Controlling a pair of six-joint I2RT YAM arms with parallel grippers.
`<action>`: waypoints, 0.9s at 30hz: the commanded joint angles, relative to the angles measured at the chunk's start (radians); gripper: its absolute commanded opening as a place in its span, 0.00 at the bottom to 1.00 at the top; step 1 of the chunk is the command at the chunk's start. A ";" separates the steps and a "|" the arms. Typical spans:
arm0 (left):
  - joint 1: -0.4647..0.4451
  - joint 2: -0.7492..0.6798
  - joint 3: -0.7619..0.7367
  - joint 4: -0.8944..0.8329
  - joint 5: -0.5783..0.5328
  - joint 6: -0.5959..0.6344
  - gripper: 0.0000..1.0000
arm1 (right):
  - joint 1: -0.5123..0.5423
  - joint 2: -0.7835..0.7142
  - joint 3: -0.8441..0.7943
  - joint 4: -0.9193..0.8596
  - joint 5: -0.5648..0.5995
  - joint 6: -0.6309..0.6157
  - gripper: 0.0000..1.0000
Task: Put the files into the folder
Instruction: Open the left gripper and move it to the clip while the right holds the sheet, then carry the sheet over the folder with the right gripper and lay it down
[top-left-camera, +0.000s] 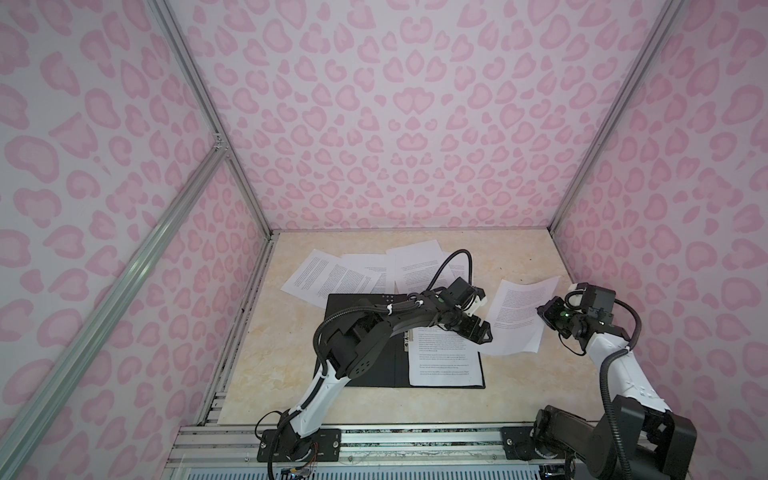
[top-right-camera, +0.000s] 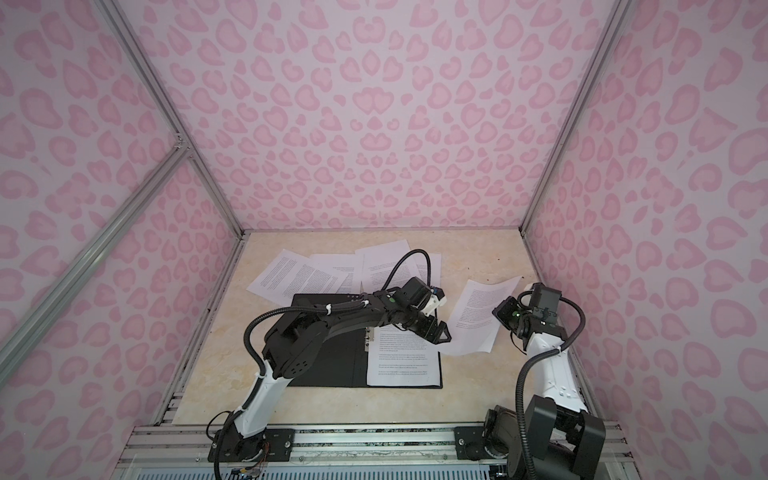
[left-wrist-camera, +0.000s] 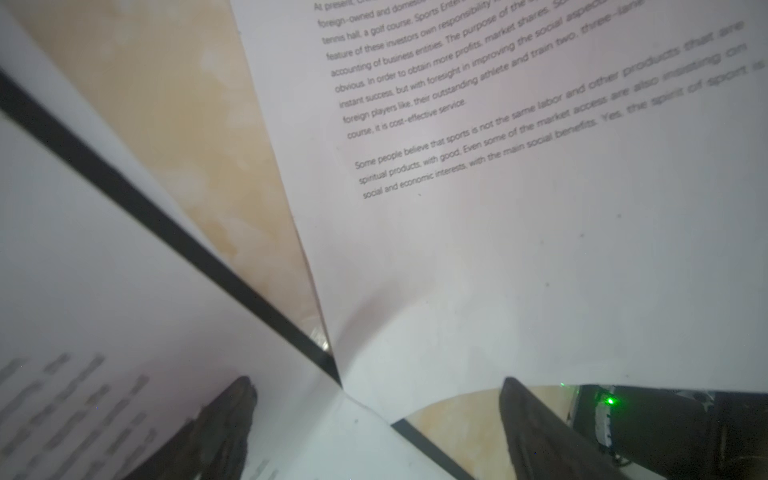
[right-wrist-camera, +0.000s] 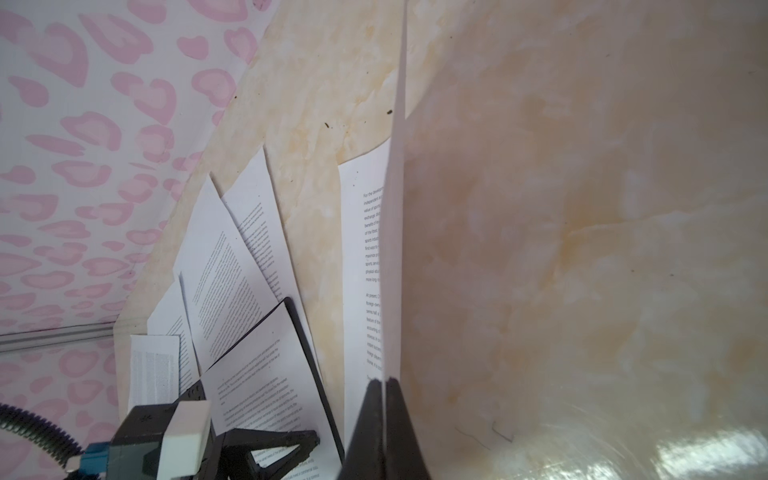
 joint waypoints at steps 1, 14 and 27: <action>0.002 -0.672 -0.158 0.130 -0.078 -0.007 0.95 | 0.010 -0.024 0.010 0.007 -0.049 0.011 0.00; 0.003 -1.056 -0.568 0.360 -0.265 0.114 0.98 | 0.107 -0.062 0.033 -0.004 -0.018 0.017 0.00; 0.003 -1.429 -1.079 0.389 -0.754 0.092 0.97 | 0.364 -0.119 0.253 -0.144 0.132 0.001 0.00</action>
